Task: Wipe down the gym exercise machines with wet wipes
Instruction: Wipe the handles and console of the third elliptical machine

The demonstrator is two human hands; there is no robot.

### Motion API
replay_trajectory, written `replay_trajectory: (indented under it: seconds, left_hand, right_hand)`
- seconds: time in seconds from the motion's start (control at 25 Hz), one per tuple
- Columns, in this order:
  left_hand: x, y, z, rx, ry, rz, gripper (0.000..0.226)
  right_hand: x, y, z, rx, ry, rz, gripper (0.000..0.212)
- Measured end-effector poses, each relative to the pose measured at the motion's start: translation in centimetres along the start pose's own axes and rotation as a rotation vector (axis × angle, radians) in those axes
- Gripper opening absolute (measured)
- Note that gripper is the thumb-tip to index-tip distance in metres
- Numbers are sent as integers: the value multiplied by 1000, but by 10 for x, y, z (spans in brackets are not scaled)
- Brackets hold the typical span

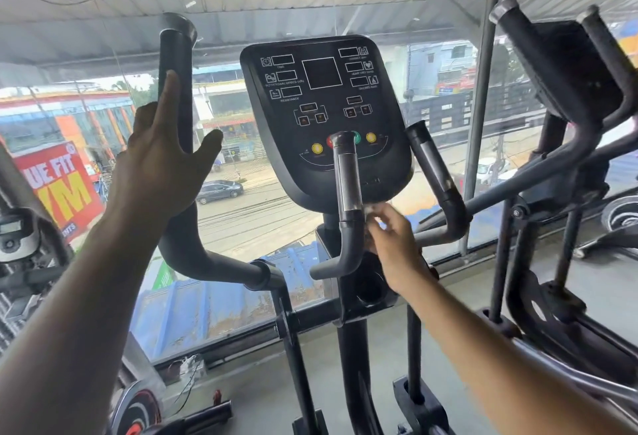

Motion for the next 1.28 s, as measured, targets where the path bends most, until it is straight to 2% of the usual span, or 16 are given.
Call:
replay_trajectory:
  seconds: [0.04,0.12,0.28,0.44,0.52,0.6,0.72,0.88,0.96,1.04,1.12,1.2,1.28]
  left_hand:
    - [0,1,0,3,1,-3,84]
    - [0,1,0,9,-4,-8,83]
    - [-3,0,0,10,-8,-32,82]
    - [-2,0,0,1,1,-48,82]
    - [-3,0,0,0,7,-58,82]
    - [-5,0,0,3,4,-71,82]
    - [-5,-1,2,23,4,-46,82]
    - [-1,2,-2,-2,-13,5,83]
    - [2,-1,-2,-13,-10,111,84]
    - [26,-8,-8,44,126,327,88]
    - [68,6,-26,62,398,471,90]
    - [108,53,-50,-83,683,488,85]
    - [135,109,-55,-276,842,521,82]
  right_hand:
    - [18,7,-6,-46,147,156,16]
    - [24,23,-1,-145,282,329,16]
    - [-16,53,46,-247,238,538,37]
    - [-25,57,80,-218,209,567,34]
    - [-19,62,67,-328,237,599,39]
    - [-5,60,41,-423,266,526,38]
    - [28,46,0,-422,289,415,35]
    - [50,15,-20,-211,159,292,25]
    - [42,4,-22,-154,66,181,22]
    - [32,-7,-27,-84,-15,94,20]
    - [25,-13,-35,-27,-65,71,19]
    - [23,-15,-44,-2,-96,77,18]
    - [25,-14,-50,5,-106,47,20]
Point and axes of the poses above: each hand's wrist, its own z-axis towards the middle knuckle, its own y-axis out of the palm, x = y × z, the point moved 10 cm from there along z, towards the middle knuckle, and after that the axes turned 5 degrees about z, right-handed, at the moved point
